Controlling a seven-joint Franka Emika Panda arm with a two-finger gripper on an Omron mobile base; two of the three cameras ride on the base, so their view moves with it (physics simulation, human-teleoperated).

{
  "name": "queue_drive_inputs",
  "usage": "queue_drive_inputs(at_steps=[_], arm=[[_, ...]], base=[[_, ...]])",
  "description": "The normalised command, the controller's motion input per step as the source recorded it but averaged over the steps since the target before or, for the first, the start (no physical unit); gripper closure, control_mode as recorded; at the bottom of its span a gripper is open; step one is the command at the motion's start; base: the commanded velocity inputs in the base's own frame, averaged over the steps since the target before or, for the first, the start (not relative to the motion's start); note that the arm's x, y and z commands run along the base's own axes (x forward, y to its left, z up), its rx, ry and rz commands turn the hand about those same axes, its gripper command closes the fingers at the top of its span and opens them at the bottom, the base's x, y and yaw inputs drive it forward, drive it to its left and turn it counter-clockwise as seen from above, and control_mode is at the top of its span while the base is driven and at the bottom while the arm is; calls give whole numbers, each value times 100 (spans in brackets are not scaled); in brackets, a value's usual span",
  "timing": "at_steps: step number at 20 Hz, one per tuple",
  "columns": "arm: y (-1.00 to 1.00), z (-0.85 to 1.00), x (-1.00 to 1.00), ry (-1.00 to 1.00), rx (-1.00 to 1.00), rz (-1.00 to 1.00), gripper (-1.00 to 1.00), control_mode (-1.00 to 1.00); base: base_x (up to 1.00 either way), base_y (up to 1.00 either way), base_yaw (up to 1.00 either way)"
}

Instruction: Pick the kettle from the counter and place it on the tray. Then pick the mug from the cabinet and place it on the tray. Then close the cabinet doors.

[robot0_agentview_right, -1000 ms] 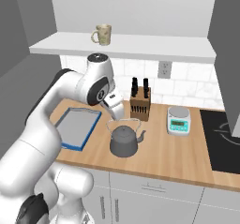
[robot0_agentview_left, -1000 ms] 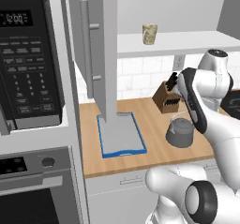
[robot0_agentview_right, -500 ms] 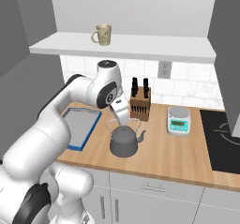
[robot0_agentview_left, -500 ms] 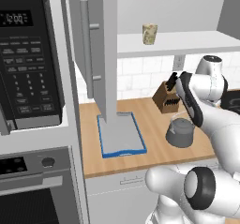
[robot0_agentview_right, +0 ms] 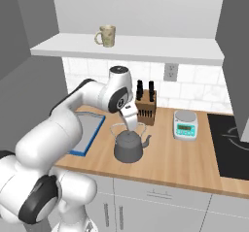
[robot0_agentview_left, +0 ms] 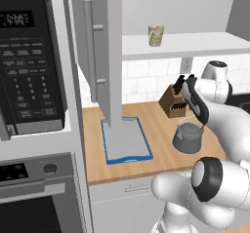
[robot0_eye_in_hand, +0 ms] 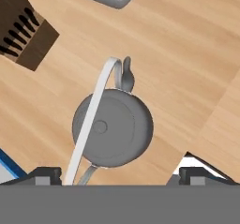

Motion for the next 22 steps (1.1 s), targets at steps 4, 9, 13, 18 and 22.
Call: queue_drive_inputs(at_steps=[4, 9, 13, 18, 22], arm=[[-13, -21, 14, 2, 3, 0, -100, -100], [-3, -17, 8, 5, 2, 0, -100, -100], [0, -10, 19, 3, 3, 0, -100, -100], [0, -6, 14, 5, 1, 0, -100, -100], [0, -14, 10, 6, 0, 0, -100, -100]], base=[[0, 0, 0], [0, 0, 0], [0, 0, 0], [0, 0, 0], [0, 0, 0]])
